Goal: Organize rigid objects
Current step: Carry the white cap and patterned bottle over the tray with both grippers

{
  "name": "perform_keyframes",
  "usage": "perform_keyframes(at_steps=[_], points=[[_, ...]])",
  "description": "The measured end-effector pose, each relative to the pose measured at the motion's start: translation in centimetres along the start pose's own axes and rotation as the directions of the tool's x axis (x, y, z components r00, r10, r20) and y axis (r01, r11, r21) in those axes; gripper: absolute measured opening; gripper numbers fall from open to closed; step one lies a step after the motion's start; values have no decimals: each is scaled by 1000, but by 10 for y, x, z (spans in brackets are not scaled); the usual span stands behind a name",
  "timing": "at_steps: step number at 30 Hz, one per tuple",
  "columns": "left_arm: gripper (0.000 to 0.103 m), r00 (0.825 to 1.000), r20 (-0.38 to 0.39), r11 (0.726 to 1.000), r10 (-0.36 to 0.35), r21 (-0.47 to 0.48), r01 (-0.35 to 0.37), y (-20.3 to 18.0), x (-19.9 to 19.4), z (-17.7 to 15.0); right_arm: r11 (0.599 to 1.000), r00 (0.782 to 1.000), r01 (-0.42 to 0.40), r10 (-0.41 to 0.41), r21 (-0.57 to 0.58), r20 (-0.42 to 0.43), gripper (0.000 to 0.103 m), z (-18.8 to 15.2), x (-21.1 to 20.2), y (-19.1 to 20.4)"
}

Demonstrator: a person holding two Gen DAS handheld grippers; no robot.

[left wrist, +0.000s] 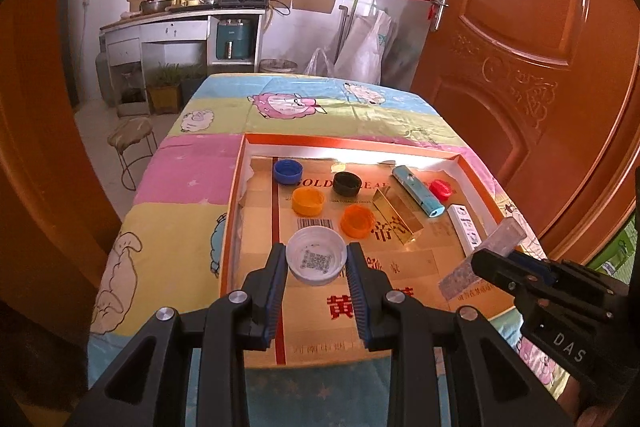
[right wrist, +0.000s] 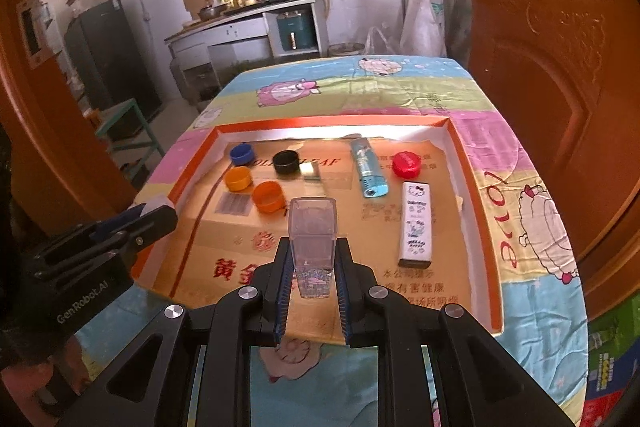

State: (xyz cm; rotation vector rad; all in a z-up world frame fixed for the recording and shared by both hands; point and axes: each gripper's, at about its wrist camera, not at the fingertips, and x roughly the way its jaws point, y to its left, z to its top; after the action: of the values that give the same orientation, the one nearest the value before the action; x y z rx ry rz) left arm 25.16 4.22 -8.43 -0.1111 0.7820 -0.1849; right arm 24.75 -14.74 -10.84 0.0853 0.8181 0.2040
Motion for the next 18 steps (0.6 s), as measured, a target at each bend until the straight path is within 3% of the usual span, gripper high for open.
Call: perform_keyframes(at_steps=[18], points=[[31,999,-46,1000,-13,-6,12,3,38,9,1000,998,21,-21,-14,-54,20,20,46,-13]])
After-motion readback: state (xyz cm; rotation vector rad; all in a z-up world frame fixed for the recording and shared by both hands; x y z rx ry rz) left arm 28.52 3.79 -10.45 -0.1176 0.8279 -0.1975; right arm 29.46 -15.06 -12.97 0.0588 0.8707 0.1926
